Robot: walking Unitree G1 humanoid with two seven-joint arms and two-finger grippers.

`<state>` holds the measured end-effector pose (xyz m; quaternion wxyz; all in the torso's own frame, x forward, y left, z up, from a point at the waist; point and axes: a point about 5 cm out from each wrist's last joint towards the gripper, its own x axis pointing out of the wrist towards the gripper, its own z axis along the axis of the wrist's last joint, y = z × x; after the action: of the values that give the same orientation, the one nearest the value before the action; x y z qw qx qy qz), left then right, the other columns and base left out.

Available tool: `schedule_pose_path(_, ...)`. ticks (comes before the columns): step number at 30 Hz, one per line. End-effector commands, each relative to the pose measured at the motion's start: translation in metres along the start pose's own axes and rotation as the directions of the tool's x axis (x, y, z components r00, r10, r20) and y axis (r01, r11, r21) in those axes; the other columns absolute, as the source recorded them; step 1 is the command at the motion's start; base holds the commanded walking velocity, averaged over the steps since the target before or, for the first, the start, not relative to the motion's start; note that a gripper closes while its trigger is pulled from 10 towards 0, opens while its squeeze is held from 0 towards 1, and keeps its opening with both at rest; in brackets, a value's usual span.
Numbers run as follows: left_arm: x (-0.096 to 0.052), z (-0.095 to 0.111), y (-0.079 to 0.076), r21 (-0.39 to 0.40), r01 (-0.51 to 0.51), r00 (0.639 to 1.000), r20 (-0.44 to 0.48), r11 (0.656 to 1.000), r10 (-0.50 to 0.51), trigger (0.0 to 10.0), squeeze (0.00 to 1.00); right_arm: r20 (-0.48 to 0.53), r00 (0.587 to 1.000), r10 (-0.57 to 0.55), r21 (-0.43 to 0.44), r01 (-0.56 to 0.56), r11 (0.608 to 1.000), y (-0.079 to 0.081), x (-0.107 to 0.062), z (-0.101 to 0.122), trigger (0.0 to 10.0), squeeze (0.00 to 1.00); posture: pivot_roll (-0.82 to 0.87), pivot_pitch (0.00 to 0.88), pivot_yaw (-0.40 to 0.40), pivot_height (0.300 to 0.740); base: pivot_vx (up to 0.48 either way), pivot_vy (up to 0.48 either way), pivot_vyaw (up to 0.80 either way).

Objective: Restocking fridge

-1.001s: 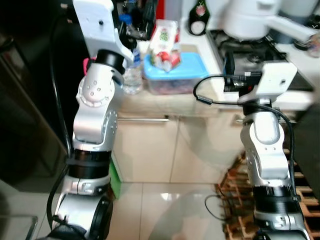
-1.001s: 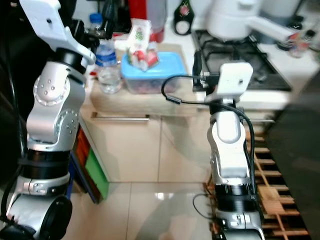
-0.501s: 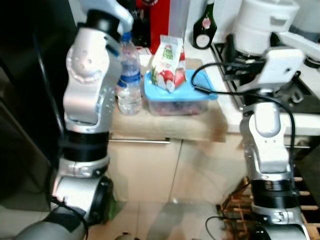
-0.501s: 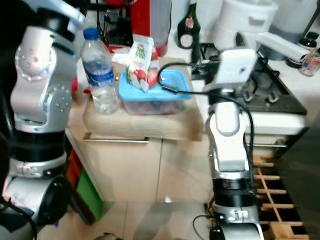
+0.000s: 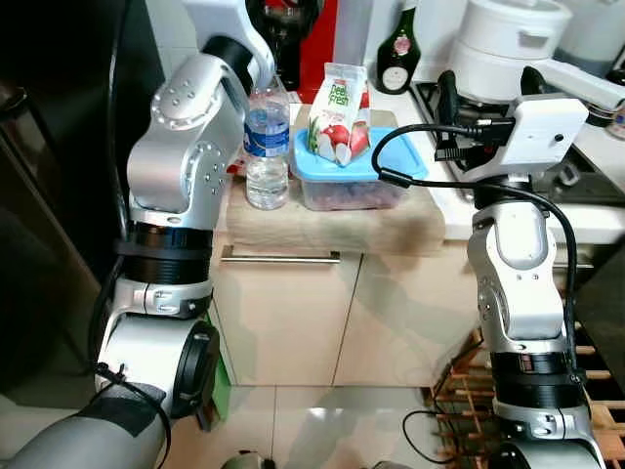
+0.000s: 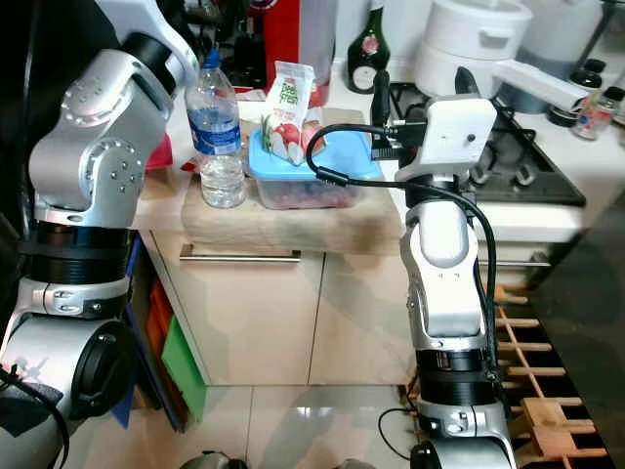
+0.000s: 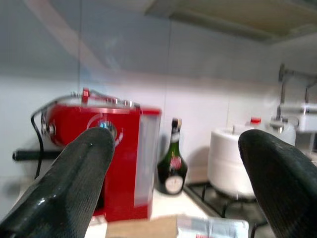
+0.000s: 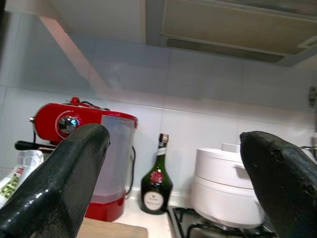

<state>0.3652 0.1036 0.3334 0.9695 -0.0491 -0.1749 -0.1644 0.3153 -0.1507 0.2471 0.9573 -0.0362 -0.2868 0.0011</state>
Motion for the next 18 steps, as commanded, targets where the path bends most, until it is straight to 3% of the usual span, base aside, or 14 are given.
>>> schedule_pose_path(1, -0.001, -0.002, 0.003, 0.021, -0.023, 0.999, -0.029, 1.0, 0.024, 10.0, 0.0, -0.025, 1.0, -0.009, -0.005, 0.009, 1.0, -0.004, -0.002, -0.003, 10.0, 0.18, -0.11, 0.0, 0.015, 0.74, 0.0, 0.0, 0.0)
schedule_pose_path(18, -0.008, -0.024, 0.003, 0.032, -0.062, 0.982, -0.178, 0.998, 0.067, 10.0, 0.0, -0.078, 0.997, 0.017, 0.011, -0.016, 1.0, 0.001, -0.005, -0.015, 10.0, 0.18, -0.1, 0.0, 0.008, 0.74, 0.0, 0.0, 0.0)
